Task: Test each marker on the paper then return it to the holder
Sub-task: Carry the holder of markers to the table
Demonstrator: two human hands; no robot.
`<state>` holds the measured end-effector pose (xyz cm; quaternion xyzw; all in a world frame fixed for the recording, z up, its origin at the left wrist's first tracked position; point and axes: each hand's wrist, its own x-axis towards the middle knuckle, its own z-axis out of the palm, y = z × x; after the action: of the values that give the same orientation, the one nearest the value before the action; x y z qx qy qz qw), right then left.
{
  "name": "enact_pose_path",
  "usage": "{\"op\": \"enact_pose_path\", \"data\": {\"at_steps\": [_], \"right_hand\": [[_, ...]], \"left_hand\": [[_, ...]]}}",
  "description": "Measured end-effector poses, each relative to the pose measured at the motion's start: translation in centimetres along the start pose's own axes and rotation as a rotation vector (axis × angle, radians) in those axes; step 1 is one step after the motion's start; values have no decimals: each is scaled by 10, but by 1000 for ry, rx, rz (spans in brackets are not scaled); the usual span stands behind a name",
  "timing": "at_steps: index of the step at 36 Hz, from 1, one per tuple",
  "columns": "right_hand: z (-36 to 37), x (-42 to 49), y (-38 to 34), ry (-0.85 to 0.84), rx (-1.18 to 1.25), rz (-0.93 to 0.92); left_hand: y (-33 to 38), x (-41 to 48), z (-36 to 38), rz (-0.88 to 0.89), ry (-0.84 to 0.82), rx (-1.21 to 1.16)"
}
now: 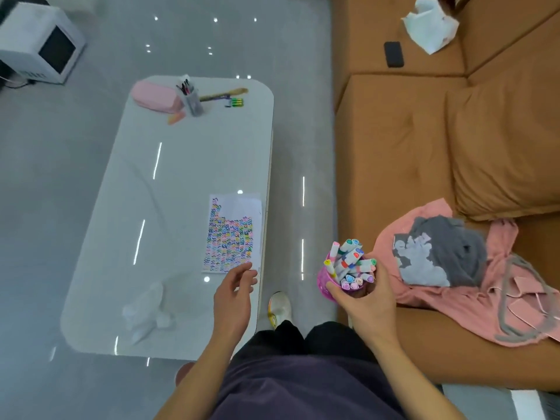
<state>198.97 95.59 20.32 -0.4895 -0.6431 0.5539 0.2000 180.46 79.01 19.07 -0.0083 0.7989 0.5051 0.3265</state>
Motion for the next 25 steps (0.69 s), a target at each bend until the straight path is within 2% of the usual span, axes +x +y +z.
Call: {"op": "enact_pose_path", "data": {"at_steps": [5,14,25], "right_hand": [[9,36,-18,-44,-38,-49],[26,136,-55,-229,-118,-104],[63,252,-102,-644,-240,-175]], "left_hand": [[13,16,-1,-23,60,-54],[40,51,13,-55,235,-161],[71,65,45,-151,627,-385]]}}
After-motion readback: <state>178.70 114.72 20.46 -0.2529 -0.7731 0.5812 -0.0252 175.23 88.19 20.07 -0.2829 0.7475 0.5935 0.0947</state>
